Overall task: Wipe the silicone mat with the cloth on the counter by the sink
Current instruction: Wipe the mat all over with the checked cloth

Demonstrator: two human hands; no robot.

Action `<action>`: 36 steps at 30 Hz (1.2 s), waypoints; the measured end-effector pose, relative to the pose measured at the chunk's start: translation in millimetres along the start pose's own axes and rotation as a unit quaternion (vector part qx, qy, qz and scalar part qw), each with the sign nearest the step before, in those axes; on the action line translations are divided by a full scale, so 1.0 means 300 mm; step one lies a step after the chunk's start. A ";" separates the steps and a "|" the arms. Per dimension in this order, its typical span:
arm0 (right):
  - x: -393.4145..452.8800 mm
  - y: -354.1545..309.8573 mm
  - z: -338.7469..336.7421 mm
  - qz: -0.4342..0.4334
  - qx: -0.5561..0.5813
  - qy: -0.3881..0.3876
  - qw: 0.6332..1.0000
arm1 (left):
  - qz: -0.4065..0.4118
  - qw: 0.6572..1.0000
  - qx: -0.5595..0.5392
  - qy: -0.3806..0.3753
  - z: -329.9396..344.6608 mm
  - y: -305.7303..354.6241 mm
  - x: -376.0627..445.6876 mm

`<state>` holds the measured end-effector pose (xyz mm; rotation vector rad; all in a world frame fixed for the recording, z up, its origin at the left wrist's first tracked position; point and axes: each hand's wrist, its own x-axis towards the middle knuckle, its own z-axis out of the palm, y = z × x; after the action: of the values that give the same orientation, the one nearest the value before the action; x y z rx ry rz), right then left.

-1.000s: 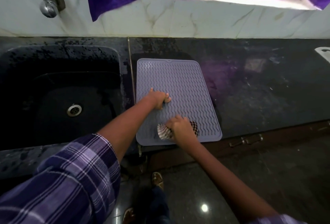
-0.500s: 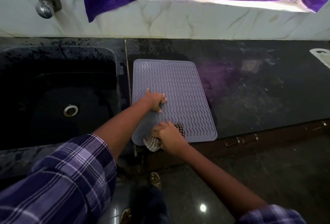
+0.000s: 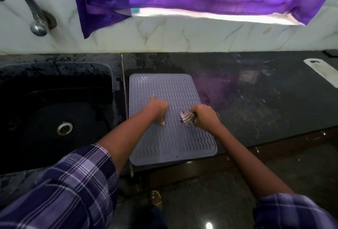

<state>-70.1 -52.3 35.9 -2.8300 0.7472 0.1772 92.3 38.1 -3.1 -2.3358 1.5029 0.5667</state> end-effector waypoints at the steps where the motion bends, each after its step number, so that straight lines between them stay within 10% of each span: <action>1: 0.030 -0.003 0.008 -0.005 0.006 0.011 1.000 | -0.003 1.000 -0.011 0.020 -0.016 -0.002 0.013; 10: 0.328 0.105 -0.002 0.000 0.001 0.063 0.998 | -0.059 0.982 -0.135 0.117 -0.021 -0.135 0.163; 25: 0.913 0.067 0.041 -0.081 -0.093 0.057 0.991 | -0.119 0.989 -0.076 0.048 -0.114 -0.171 0.409; 36: 0.632 0.135 0.037 -0.098 -0.080 -0.047 0.991 | -0.132 0.987 -0.083 0.034 -0.148 -0.154 0.390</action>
<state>72.9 -174.0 -13.6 -2.9993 0.4513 0.3509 185.4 -56.2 -18.7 -2.6521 1.1841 0.5667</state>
